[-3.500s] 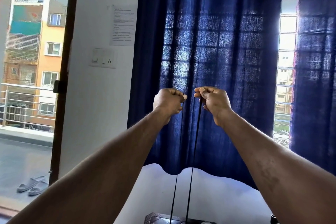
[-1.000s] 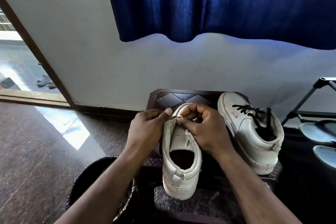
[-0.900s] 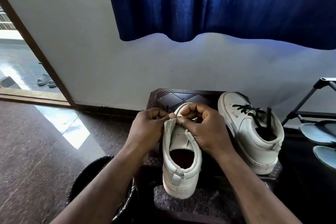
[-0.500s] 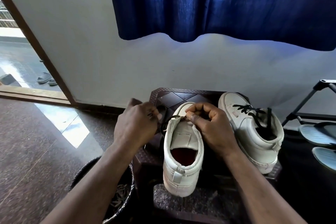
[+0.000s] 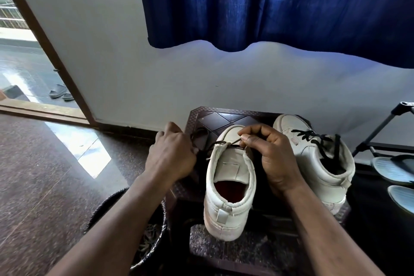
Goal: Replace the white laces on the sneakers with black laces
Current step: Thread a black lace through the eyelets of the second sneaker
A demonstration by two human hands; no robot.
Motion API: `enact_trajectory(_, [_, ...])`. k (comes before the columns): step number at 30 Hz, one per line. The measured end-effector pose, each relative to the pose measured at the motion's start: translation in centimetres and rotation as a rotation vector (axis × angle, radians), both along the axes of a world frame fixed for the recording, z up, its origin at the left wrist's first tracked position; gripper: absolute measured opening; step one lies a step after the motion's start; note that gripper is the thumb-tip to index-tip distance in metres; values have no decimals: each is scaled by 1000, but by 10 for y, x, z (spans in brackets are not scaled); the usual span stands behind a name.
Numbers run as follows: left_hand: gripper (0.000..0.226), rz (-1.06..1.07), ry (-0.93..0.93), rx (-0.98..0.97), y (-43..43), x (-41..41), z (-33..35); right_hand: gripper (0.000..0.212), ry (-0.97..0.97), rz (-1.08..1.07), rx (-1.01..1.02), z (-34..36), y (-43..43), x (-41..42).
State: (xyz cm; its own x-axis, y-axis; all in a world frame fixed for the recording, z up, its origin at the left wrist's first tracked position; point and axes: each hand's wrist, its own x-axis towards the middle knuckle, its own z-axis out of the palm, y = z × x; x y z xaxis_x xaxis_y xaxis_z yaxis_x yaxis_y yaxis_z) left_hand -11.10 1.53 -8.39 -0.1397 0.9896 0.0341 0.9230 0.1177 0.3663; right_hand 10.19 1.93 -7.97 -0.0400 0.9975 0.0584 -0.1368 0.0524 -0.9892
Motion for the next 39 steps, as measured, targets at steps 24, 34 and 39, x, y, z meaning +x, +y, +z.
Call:
enact_trajectory(24, [27,-238,-526,150,0,22,4,28,-34,-5,71,3,-1,2])
enact_trajectory(34, [9,-113,-278,89,1,8,5,18,117,-17,59,2,4,7])
enact_trajectory(39, [26,-269,-509,105,3,20,3,11,164,-17,90,3,4,7])
